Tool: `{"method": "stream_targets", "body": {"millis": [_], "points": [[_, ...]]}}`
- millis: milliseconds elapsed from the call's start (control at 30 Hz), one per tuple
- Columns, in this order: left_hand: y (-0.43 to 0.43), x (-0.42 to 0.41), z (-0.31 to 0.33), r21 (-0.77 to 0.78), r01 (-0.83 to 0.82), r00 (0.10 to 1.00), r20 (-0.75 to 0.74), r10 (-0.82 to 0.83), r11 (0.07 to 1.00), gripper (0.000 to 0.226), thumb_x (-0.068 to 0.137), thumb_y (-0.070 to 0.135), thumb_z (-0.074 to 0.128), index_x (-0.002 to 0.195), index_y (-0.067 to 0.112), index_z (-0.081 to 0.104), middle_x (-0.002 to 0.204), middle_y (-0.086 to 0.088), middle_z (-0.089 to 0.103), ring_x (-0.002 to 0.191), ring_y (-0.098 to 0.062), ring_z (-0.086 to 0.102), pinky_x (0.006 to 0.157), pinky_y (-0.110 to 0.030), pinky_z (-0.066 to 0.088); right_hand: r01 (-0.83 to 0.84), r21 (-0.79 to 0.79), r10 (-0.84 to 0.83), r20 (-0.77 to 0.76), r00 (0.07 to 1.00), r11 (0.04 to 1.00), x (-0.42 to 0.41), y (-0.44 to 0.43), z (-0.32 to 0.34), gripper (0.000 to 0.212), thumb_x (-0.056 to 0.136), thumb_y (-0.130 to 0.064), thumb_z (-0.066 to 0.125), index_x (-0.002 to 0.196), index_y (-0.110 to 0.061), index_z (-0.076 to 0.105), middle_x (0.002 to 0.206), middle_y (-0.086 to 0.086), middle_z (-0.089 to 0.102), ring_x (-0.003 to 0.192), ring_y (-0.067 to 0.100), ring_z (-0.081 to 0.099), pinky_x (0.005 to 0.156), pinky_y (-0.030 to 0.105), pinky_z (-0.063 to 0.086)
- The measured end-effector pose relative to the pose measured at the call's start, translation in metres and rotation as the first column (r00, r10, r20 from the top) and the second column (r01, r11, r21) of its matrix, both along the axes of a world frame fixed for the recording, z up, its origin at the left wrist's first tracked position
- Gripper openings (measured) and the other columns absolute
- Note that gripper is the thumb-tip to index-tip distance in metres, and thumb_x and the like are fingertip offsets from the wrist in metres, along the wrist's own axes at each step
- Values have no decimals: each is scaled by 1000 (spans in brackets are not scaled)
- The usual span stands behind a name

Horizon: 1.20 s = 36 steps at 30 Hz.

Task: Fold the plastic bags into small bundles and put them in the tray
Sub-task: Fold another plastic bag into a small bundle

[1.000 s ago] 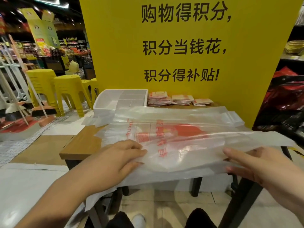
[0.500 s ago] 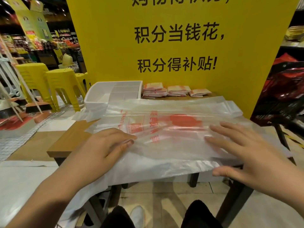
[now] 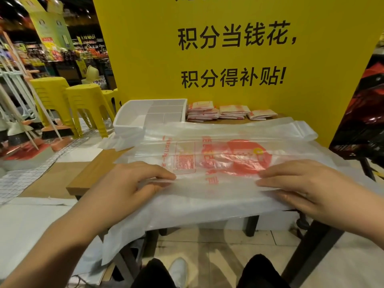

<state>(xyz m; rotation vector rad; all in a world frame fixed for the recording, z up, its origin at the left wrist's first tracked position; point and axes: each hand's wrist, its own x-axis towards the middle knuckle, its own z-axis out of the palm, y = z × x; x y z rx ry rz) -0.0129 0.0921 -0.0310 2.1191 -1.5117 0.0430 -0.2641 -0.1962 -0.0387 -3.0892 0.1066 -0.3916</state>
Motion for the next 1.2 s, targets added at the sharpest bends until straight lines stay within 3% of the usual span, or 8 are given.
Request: {"method": "stream_targets", "body": {"millis": [200, 367, 500, 700, 800, 900, 1067, 1200], "points": [[14, 10, 11, -1, -111, 988, -112, 110, 994, 20, 88, 24, 69, 94, 41, 75, 96, 35, 69, 95, 15, 61, 80, -7, 46, 6, 110, -3, -29, 1000, 994, -4, -21, 9, 44, 95, -72, 36, 124, -50, 61, 120, -35, 62, 110, -9, 59, 88, 32, 57], [18, 12, 13, 35, -178, 947, -267, 181, 983, 17, 83, 48, 64, 91, 39, 77, 91, 24, 72, 85, 6, 64, 72, -19, 46, 61, 181, -59, -15, 998, 982, 0, -29, 32, 43, 85, -84, 38, 96, -52, 65, 90, -32, 65, 80, -7, 63, 67, 29, 54], [18, 16, 6, -9, -284, 909, -320, 267, 959, 19, 78, 54, 69, 95, 46, 74, 102, 23, 70, 96, -3, 64, 91, -36, 51, 142, 246, -140, -27, 990, 959, -3, -40, 39, 46, 74, -90, 44, 93, -55, 68, 98, -32, 64, 92, -7, 62, 78, 29, 53], [15, 17, 0, -88, -411, 834, -438, 335, 908, 27, 80, 56, 63, 80, 33, 77, 97, 22, 69, 82, 4, 64, 75, -24, 46, 273, 317, -281, -21, 959, 908, -11, -41, 41, 34, 73, -81, 55, 87, -52, 67, 80, -29, 67, 83, -8, 61, 72, 31, 53], [10, 17, -6, -112, -470, 840, -361, 405, 876, 32, 85, 52, 62, 74, 25, 75, 91, 14, 69, 83, -4, 63, 69, -24, 42, 349, 296, -358, -23, 933, 889, -8, -46, 36, 31, 72, -70, 57, 76, -43, 70, 71, -27, 67, 72, -3, 62, 69, 33, 53], [11, 20, -12, -117, -496, 858, -218, 465, 860, 32, 87, 55, 62, 72, 28, 71, 98, 14, 66, 96, -13, 59, 82, -38, 47, 441, 180, -444, -22, 896, 879, -7, -50, 29, 35, 72, -76, 45, 74, -46, 64, 63, -32, 61, 60, 0, 59, 62, 29, 49], [7, 17, -18, -161, -569, 818, -212, 535, 806, 40, 88, 51, 64, 61, 22, 60, 82, 10, 59, 86, -18, 54, 74, -39, 39, 511, -106, -498, 129, 858, 853, -13, -85, 10, 33, 88, -70, 40, 70, -45, 50, 42, -21, 45, 55, -4, 46, 88, 50, 48], [6, 14, -19, -153, -598, 801, -140, 582, 787, 39, 90, 51, 62, 63, 23, 57, 84, 12, 55, 90, -23, 51, 84, -46, 43, 608, -88, -589, 169, 790, 789, -16, -119, -11, 32, 88, -71, 42, 70, -45, 47, 43, -16, 48, 54, 5, 49, 91, 59, 46]]}}
